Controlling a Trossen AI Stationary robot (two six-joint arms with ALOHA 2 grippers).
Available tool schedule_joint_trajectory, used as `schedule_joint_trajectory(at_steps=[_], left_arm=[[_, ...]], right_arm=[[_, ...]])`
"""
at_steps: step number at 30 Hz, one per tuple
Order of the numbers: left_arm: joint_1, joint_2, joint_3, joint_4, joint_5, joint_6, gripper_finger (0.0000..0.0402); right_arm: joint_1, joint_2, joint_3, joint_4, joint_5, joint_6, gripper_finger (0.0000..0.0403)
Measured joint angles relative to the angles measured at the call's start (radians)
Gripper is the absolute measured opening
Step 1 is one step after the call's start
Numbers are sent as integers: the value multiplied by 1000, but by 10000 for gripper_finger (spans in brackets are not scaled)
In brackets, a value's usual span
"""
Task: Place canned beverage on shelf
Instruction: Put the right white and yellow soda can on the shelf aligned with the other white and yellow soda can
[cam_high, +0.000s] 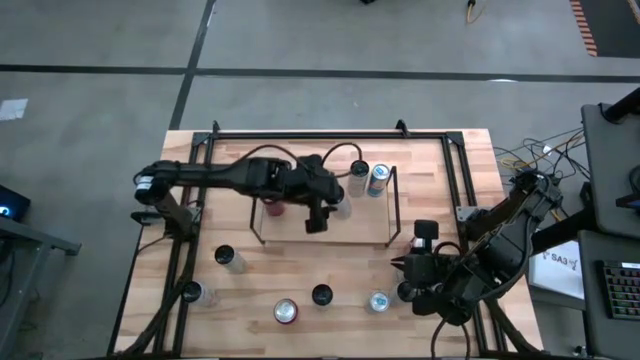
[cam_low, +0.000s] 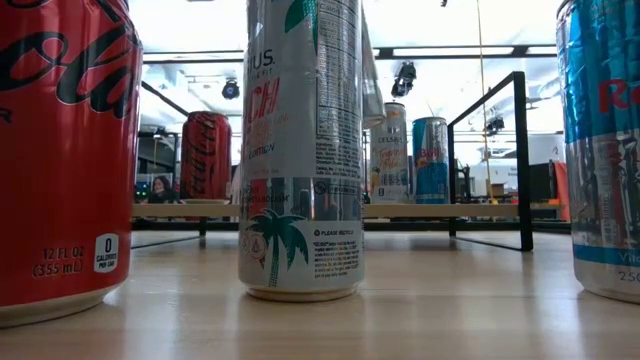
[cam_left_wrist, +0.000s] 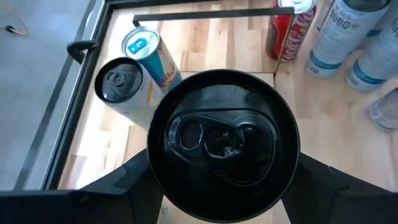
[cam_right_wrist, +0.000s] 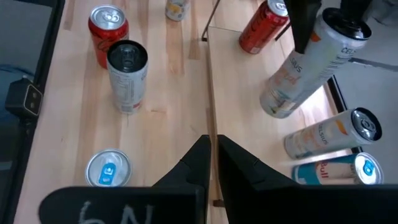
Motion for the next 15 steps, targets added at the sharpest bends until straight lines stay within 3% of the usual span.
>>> schedule_joint_trajectory(at_steps=[8, 15], left_arm=[[16, 107, 108, -13, 8, 58, 237], [19, 227, 262, -127, 7, 96, 237]], right_arm=[[0, 0, 0, -4, 0, 1, 18], [0, 0, 0, -5, 1, 2, 18]])
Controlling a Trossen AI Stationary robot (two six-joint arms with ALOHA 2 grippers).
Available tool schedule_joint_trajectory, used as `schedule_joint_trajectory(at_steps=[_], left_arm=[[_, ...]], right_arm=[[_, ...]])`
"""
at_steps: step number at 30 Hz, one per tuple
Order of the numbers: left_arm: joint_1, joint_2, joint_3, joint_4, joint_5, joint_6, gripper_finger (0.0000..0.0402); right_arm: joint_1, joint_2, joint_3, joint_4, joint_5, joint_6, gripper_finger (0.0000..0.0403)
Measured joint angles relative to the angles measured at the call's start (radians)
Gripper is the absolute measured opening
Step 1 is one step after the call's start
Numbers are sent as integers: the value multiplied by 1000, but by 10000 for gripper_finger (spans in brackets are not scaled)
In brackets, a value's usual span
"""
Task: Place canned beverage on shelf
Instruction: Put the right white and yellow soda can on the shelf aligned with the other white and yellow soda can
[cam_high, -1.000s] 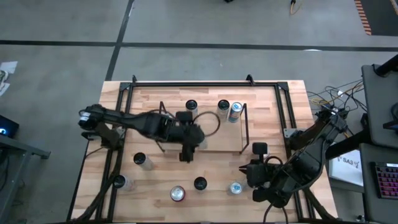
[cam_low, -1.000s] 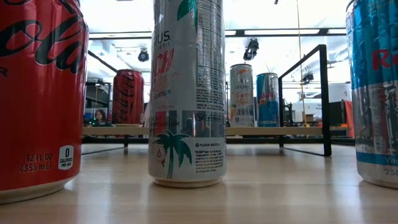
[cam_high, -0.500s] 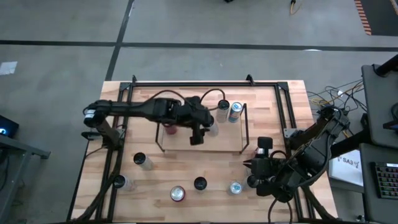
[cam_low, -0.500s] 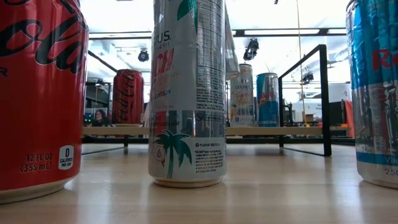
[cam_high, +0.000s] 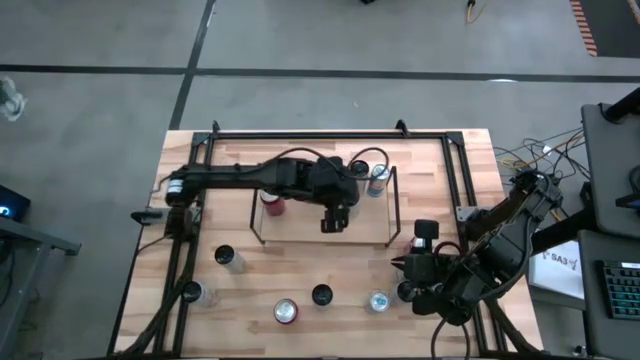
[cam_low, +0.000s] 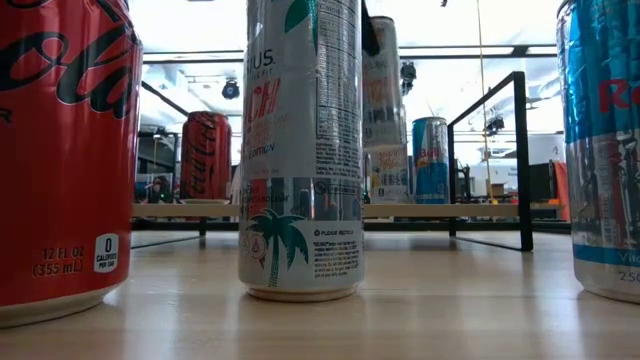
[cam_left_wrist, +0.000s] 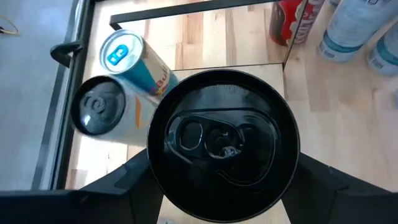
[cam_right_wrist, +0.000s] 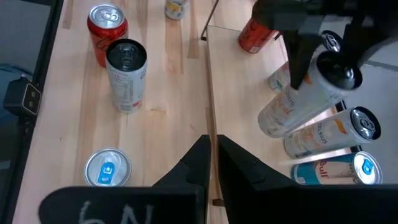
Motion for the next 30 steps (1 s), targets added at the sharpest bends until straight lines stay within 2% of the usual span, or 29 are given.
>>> schedule_joint_trajectory(at_steps=[6, 11, 17, 30], left_arm=[[0, 99, 131, -89, -1, 10, 237], [0, 156, 189, -109, -2, -48, 237], [0, 193, 198, -111, -2, -99, 237], [2, 194, 188, -82, -2, -233, 237]], right_arm=[[0, 0, 0, -1, 0, 0, 18], [0, 0, 0, -1, 0, 0, 18], [0, 0, -3, -2, 0, 0, 18], [0, 0, -9, -2, 0, 0, 18]])
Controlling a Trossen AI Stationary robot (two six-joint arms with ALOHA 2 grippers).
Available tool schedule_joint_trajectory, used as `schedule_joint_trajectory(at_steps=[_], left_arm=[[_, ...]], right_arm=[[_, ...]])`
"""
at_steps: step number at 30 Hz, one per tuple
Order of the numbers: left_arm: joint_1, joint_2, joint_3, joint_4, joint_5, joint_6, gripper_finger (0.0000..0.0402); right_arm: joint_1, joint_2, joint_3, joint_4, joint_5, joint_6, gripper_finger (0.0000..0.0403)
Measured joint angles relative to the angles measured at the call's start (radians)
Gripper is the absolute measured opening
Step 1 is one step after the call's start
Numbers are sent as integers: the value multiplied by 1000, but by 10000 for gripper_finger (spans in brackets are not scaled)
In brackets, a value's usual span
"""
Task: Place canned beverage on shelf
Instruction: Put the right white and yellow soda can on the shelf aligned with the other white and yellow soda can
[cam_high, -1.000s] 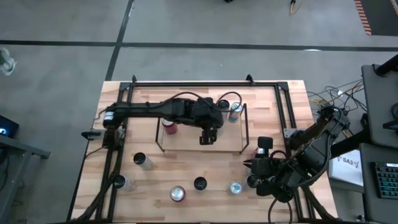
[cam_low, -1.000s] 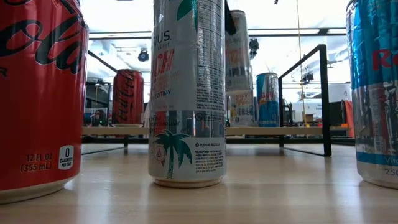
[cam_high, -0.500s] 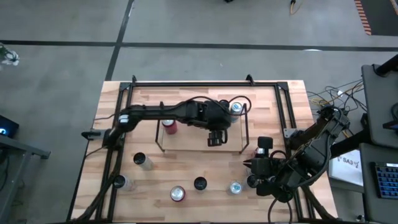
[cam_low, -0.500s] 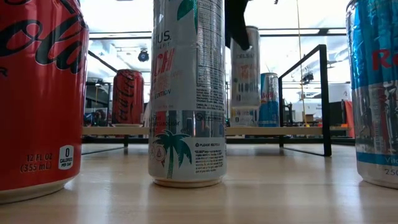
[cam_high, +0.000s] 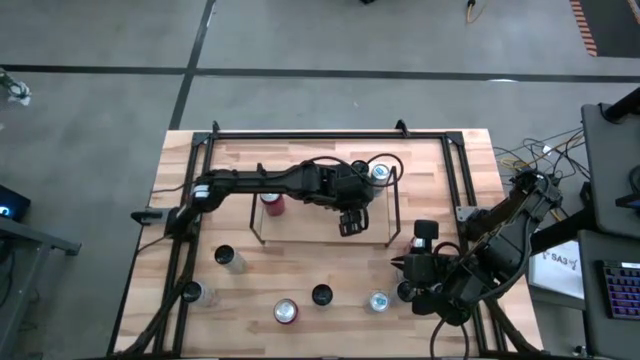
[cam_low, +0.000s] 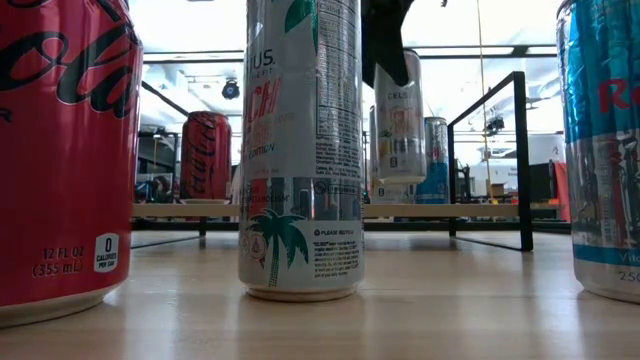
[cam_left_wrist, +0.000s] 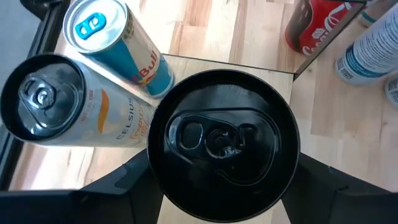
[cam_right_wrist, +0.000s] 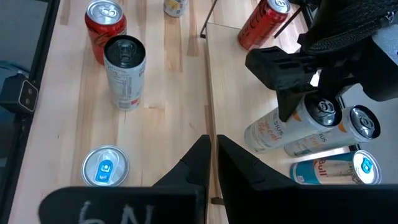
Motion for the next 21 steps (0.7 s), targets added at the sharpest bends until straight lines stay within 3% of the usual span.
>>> schedule_joint_trajectory(at_steps=[21], left_arm=[[0, -2, -50, 34, 0, -28, 237]], right_arm=[[0, 0, 0, 1, 0, 3, 18]])
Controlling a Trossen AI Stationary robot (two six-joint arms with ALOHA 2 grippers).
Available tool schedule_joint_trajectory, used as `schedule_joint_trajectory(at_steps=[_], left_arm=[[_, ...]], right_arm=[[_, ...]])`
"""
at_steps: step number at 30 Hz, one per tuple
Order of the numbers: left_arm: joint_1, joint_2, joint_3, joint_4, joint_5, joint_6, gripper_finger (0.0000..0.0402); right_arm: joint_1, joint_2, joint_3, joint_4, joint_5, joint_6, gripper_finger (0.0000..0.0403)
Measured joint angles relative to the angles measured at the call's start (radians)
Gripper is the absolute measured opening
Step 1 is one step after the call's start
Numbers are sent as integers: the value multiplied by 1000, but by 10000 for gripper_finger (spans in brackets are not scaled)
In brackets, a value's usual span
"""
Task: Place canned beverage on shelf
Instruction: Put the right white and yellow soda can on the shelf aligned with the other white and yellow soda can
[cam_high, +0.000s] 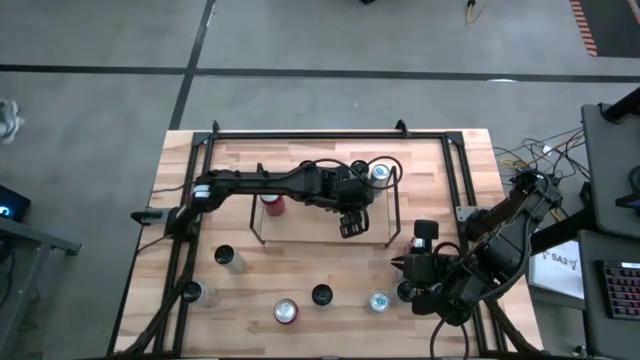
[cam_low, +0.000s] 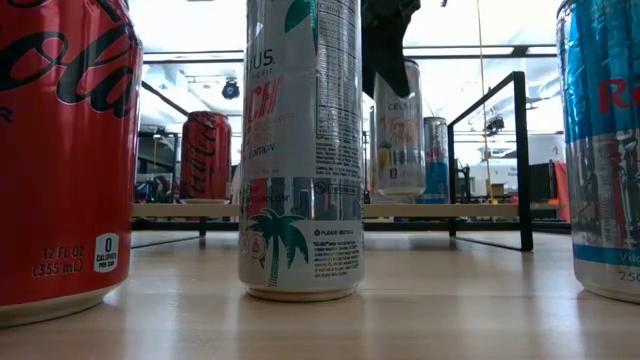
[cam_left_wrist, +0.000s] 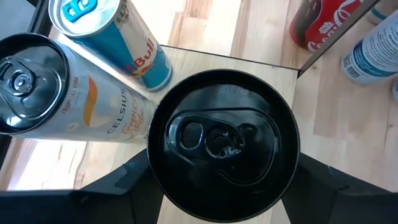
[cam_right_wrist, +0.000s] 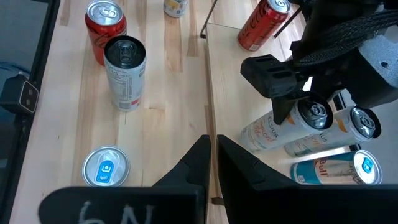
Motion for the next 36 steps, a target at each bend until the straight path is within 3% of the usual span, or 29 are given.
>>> schedule_joint_trajectory(at_steps=[19, 29, 36], left_arm=[[0, -2, -62, 54, -2, -2, 238], [0, -2, -62, 60, -4, -10, 301], [0, -2, -40, 53, -4, 7, 310]], right_arm=[[0, 0, 0, 0, 0, 0, 18], [0, 0, -5, 0, 0, 0, 18], [0, 0, -6, 0, 0, 0, 18]])
